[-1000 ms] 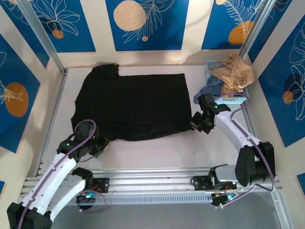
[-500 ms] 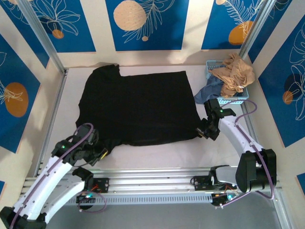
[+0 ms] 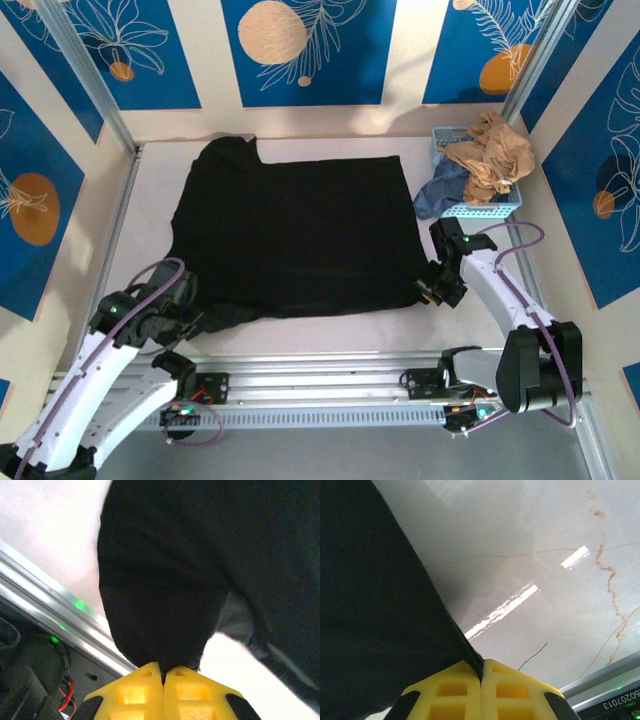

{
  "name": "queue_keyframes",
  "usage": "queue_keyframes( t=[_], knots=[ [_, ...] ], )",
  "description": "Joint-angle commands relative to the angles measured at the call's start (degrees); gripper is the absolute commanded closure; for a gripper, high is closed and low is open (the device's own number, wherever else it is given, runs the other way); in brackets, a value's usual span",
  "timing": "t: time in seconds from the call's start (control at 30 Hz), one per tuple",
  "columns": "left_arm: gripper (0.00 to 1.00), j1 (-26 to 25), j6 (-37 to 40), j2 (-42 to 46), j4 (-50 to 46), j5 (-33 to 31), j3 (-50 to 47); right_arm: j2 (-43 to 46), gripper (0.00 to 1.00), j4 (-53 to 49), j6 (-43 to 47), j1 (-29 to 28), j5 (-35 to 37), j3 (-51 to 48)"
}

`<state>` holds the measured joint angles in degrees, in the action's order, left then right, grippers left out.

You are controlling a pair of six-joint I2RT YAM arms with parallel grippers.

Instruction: Fold and stack the t-shirts

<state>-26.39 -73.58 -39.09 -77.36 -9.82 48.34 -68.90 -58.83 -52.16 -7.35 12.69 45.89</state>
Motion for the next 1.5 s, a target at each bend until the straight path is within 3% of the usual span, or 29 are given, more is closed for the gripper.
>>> queue_keyframes(
  t=[0.0, 0.27, 0.4, 0.73, 1.03, 1.47],
  knots=[
    [1.0, -0.5, -1.9, -3.5, -1.1, -7.9, 2.4, -0.8, 1.0, -0.8, -2.0, 0.3, -0.6, 0.3],
    [1.0, -0.5, 9.7, -14.4, 7.0, -21.9, 13.7, -5.6, 1.0, -0.9, 0.3, 0.3, -0.6, 6.0],
    [1.0, -0.1, 18.0, -22.0, 10.7, -24.8, 19.9, -8.6, 1.0, -1.0, 1.4, 1.0, -1.3, 9.2],
    [1.0, 6.5, 31.0, -34.2, 21.0, -23.6, 25.2, -16.7, 1.0, -1.2, 3.3, 1.9, -1.3, 18.8],
    [1.0, 12.2, 38.5, -37.3, 28.4, -21.4, 25.3, -25.5, 1.0, 0.2, 4.2, 2.6, -0.7, 26.2],
    [1.0, 15.9, 45.5, -42.5, 35.4, -18.2, 27.8, -36.2, 1.0, 0.5, 4.4, 2.7, -1.9, 35.8]
  ],
)
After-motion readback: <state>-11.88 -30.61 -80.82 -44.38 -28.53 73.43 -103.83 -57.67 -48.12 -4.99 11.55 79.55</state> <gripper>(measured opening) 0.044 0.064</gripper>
